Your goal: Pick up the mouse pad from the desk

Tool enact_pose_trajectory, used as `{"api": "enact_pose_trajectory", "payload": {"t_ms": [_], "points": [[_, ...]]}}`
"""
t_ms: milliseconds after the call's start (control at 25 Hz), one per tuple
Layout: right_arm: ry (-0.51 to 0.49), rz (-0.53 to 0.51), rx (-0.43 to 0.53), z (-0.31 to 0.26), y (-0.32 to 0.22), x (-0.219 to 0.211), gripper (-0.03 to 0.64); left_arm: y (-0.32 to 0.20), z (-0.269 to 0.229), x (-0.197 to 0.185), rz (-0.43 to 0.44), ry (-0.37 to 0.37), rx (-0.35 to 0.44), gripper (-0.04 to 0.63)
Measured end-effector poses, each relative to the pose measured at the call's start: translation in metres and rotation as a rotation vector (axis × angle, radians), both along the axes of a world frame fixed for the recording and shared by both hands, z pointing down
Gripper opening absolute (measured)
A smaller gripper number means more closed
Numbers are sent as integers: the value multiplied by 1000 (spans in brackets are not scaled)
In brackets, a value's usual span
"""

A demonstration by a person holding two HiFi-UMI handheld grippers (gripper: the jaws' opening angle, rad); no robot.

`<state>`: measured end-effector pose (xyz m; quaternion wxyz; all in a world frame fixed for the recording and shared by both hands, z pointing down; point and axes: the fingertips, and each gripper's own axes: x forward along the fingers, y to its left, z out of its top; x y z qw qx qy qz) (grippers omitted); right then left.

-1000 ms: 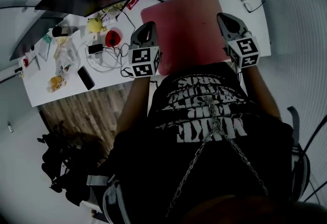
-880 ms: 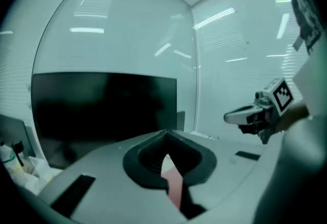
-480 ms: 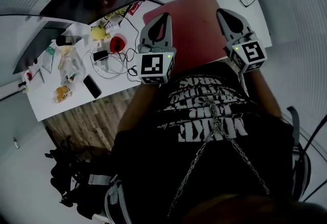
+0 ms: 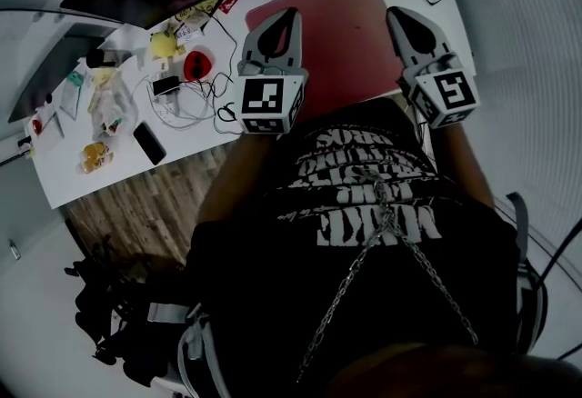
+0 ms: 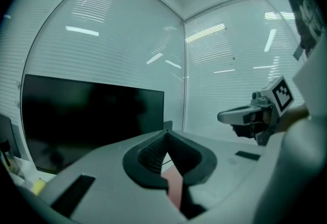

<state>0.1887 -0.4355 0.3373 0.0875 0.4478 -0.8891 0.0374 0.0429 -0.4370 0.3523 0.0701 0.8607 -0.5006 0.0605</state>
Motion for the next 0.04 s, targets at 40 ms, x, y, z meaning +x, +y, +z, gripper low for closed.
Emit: {"api": "enact_pose_trajectory", "payload": {"t_ms": [40], "points": [[-1,-3,1,0,1,0,0,0,1,0,0,-3,-1,8]]}}
